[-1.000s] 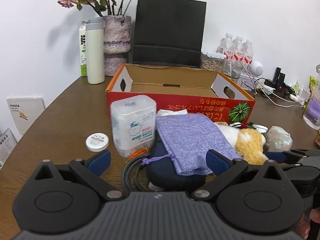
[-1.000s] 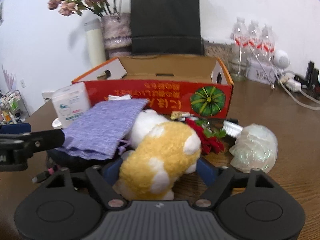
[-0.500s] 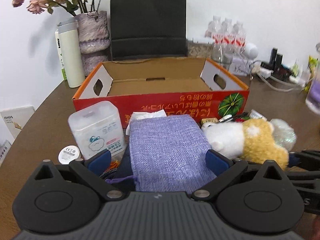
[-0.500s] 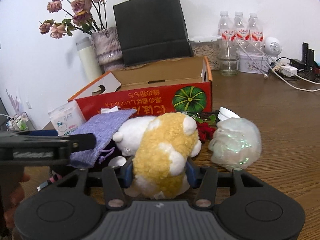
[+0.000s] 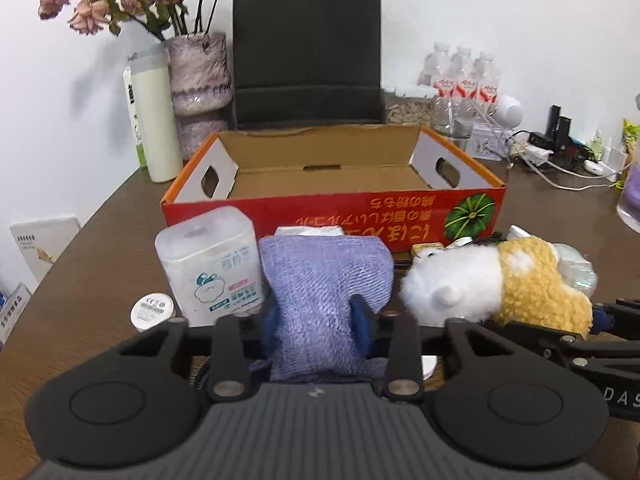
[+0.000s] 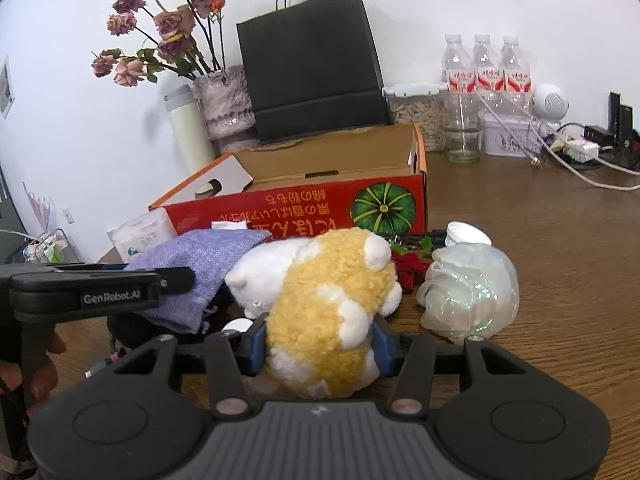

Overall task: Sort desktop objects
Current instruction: 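Lift the pouch and plush toy into the cardboard box and open both tools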

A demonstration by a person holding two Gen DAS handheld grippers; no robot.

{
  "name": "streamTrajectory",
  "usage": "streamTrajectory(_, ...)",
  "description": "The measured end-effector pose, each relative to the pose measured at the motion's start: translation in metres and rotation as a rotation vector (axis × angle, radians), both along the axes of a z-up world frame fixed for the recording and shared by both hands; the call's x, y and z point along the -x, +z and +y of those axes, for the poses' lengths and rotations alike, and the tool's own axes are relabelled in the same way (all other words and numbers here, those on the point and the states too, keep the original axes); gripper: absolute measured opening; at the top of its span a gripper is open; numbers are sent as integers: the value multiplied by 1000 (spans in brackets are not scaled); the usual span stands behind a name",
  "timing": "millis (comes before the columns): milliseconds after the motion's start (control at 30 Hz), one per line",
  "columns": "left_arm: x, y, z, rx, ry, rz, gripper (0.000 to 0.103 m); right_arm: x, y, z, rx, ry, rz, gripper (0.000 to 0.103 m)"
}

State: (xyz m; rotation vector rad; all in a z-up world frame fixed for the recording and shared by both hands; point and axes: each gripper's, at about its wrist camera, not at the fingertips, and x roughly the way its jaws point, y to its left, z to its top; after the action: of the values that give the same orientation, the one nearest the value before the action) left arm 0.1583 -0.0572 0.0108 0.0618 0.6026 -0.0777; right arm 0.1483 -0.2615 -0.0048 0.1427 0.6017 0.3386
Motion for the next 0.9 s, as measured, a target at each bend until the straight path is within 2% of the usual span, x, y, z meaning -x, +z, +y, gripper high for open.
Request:
streamTrajectory(133,10,9,-1,0,-3,-59,26,7,7,-3,-14,-9,-28,49)
streamTrajectory(400,22,46,3,31,-24,-192,26,9,29,-3,-9,-17,-104,49)
streamTrajectory(700,-6,81,16,87,-27,-290,26,-27,64,12,-2,-14,-188,49)
streamTrajectory(900,-36,84,27,123,-31,-292,26,-60,72,21,10,-15,-199,49)
